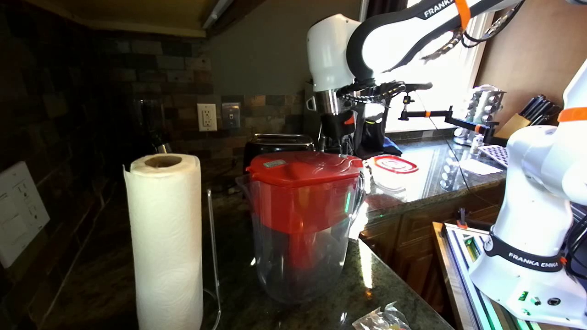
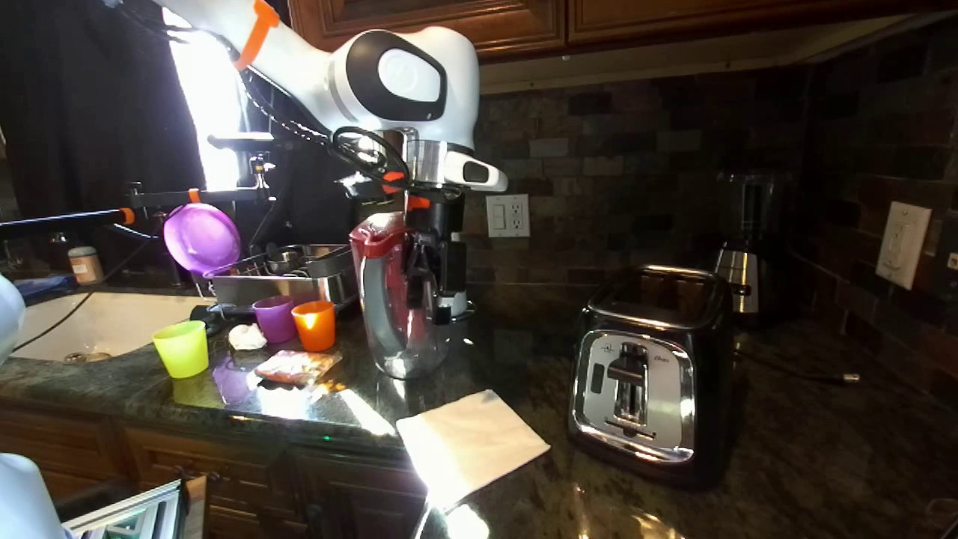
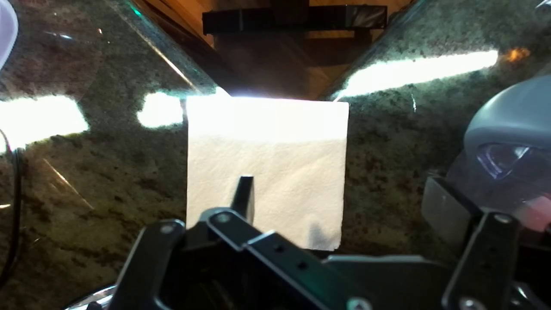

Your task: Push the lever on the toaster downwards.

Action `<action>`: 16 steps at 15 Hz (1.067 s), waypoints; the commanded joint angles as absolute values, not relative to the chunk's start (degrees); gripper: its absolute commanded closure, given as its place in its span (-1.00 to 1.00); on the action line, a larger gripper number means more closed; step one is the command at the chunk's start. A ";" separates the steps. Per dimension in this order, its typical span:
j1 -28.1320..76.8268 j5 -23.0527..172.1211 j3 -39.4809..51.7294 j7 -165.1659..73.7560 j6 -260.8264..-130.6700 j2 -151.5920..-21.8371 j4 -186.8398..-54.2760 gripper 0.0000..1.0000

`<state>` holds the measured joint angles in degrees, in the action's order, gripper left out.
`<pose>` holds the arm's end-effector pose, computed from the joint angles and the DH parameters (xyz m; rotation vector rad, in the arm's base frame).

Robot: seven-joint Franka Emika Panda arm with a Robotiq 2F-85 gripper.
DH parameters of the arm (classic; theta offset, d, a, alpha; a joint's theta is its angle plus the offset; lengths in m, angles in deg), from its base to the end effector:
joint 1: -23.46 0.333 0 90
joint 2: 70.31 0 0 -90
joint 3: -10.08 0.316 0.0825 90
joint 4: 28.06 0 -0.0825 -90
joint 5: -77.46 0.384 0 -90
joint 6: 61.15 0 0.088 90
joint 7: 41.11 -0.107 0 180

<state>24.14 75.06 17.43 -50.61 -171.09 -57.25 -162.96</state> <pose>0.4389 0.0595 0.4034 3.0295 -0.0205 -0.3001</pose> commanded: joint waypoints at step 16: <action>19.83 69.60 5.05 -25.69 -193.85 -57.08 -170.96 -1.00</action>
<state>20.79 71.59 6.68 -29.69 -190.14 -57.96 -168.37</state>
